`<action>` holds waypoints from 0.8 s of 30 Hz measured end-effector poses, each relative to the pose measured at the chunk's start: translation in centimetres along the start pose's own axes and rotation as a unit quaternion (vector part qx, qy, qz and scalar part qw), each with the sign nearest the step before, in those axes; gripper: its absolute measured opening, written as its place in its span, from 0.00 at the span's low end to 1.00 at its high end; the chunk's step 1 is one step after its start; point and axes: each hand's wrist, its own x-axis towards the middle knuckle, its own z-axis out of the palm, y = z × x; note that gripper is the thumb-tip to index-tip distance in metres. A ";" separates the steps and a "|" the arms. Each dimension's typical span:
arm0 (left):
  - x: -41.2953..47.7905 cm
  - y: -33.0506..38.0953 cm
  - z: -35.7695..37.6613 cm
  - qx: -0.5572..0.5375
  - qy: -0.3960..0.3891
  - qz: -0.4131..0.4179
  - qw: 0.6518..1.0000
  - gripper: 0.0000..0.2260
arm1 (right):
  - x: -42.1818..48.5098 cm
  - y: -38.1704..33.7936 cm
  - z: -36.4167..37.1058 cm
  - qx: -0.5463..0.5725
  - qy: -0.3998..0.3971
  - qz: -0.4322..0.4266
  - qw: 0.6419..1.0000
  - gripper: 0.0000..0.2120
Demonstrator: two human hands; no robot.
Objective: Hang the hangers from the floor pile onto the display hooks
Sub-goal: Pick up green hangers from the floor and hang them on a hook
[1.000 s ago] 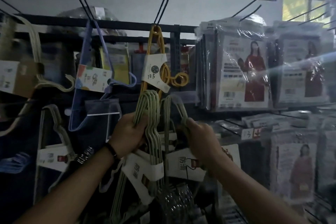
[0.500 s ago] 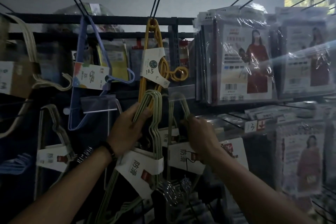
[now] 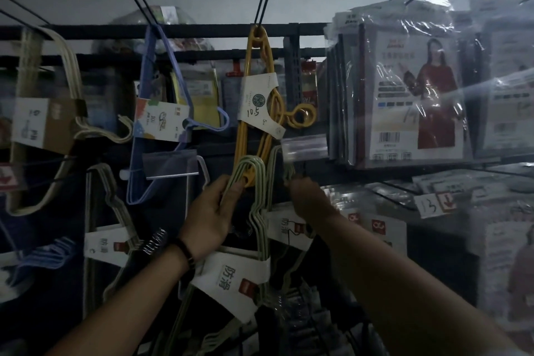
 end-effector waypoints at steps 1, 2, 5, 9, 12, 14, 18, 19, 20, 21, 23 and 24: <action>-0.1 -0.3 0.1 0.000 0.006 -0.004 1.000 0.14 | 0.6 0.1 0.2 0.005 -0.019 0.010 1.000 0.16; -0.2 -0.5 0.2 0.002 0.013 -0.008 1.000 0.14 | 1.0 0.0 0.2 0.015 -0.044 0.028 0.999 0.16; 0.0 -0.8 0.5 0.023 0.025 -0.017 0.999 0.13 | 1.3 0.2 0.4 -0.038 -0.029 0.011 0.999 0.15; 0.1 -0.8 0.7 -0.004 0.018 -0.039 0.999 0.12 | 0.0 0.1 -0.8 -0.129 0.027 -0.034 0.991 0.33; 0.4 -0.5 1.4 -0.042 0.021 -0.066 0.997 0.14 | -2.2 -1.2 -3.7 0.003 0.088 -0.031 0.996 0.31; 0.6 -0.2 2.1 -0.041 0.034 -0.062 0.997 0.17 | -4.8 -2.2 -5.2 0.190 0.075 -0.037 0.978 0.24; 1.1 0.2 3.3 -0.031 0.030 -0.066 0.997 0.14 | -10.1 -4.0 -7.1 0.181 0.013 -0.101 0.978 0.21; 1.2 0.4 3.5 -0.035 0.030 -0.075 0.996 0.16 | -10.9 -4.4 -7.1 0.130 -0.005 -0.102 0.986 0.18; 1.2 0.7 3.7 -0.035 0.030 -0.086 0.995 0.20 | -11.6 -4.6 -6.9 0.075 -0.011 -0.097 0.992 0.16; 1.2 1.0 4.1 -0.034 0.031 -0.100 0.994 0.22 | -12.0 -4.8 -6.6 0.031 -0.008 -0.087 0.996 0.14; 1.1 1.6 4.7 -0.041 0.026 -0.107 0.993 0.16 | -12.2 -4.8 -6.0 0.004 0.012 -0.067 0.998 0.09; 1.1 1.7 5.1 -0.043 0.024 -0.101 0.994 0.11 | -12.1 -4.6 -5.7 -0.002 0.018 -0.055 0.998 0.06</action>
